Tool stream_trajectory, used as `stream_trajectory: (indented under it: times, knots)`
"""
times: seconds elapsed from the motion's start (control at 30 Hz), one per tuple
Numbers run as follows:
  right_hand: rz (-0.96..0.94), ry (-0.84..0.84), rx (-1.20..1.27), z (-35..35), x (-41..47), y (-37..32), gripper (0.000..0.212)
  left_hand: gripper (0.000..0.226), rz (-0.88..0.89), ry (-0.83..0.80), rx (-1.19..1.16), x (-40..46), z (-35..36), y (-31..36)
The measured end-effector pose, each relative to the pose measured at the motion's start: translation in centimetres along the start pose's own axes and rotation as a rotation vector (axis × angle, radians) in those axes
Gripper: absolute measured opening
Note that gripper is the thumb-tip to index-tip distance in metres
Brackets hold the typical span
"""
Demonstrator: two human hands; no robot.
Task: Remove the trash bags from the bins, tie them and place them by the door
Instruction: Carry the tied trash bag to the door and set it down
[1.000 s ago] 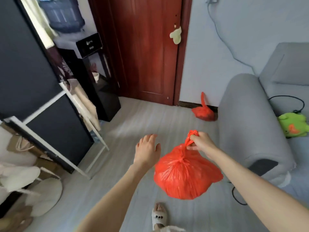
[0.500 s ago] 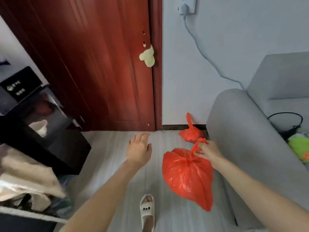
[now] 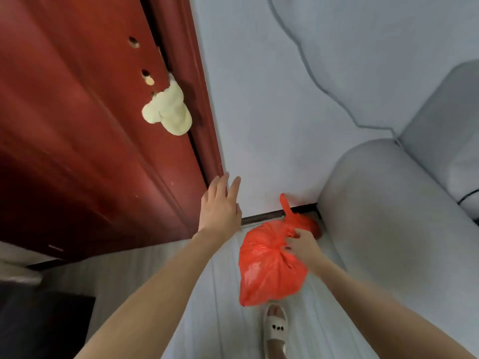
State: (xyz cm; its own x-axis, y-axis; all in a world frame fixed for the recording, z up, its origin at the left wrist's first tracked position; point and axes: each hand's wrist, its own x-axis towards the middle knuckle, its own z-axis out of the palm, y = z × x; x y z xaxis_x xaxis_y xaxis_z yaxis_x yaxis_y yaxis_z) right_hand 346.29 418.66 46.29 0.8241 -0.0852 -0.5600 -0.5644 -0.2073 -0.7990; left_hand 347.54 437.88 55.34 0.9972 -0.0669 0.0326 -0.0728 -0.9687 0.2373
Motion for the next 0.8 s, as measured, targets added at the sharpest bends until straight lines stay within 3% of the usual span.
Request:
stream_trajectory:
  times: [0.23,0.37,0.6,0.7,0.8]
  knots:
    - [0.127,-0.023,0.160,5.6,22.7,5.5,0.032,0.076,0.145,-0.016,0.391,19.0,14.7,-4.6]
    - [0.209,-0.008,0.251,8.6,32.7,10.2,0.027,0.081,0.202,0.132,0.606,25.8,22.5,-8.0]
    - [0.418,-0.004,0.378,11.8,39.7,15.0,0.016,0.083,0.339,0.502,0.617,29.4,27.8,-12.2]
    - [0.422,-0.046,0.375,12.0,39.8,14.3,0.032,0.083,0.354,0.504,0.630,29.6,28.1,-12.3]
    - [0.415,-0.080,0.258,11.4,38.7,11.4,0.042,0.085,0.305,0.394,0.596,28.8,27.8,-11.9]
